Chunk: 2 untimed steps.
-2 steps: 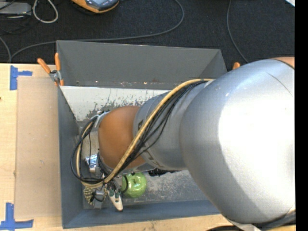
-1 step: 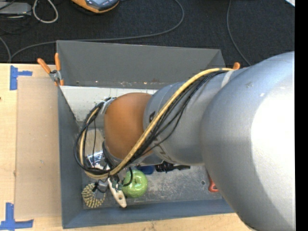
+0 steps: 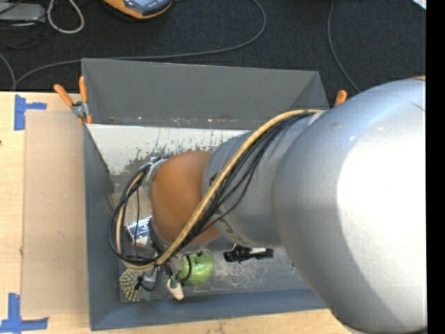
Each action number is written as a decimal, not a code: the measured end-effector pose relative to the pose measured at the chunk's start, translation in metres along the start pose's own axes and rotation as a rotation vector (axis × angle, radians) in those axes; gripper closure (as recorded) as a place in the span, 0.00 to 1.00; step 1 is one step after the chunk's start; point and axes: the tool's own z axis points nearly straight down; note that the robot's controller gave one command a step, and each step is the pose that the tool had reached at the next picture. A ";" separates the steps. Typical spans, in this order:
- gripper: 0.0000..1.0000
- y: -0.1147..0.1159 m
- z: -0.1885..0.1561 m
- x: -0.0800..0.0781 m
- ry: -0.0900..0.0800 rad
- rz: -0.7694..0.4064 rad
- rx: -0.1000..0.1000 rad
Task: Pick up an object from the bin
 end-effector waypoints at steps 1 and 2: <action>0.00 -0.008 0.026 -0.066 -0.012 0.229 -0.011; 1.00 -0.001 0.027 -0.012 0.002 0.248 -0.003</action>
Offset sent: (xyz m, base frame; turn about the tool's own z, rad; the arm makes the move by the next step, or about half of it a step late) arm 0.0106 -0.0051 -0.0287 0.2475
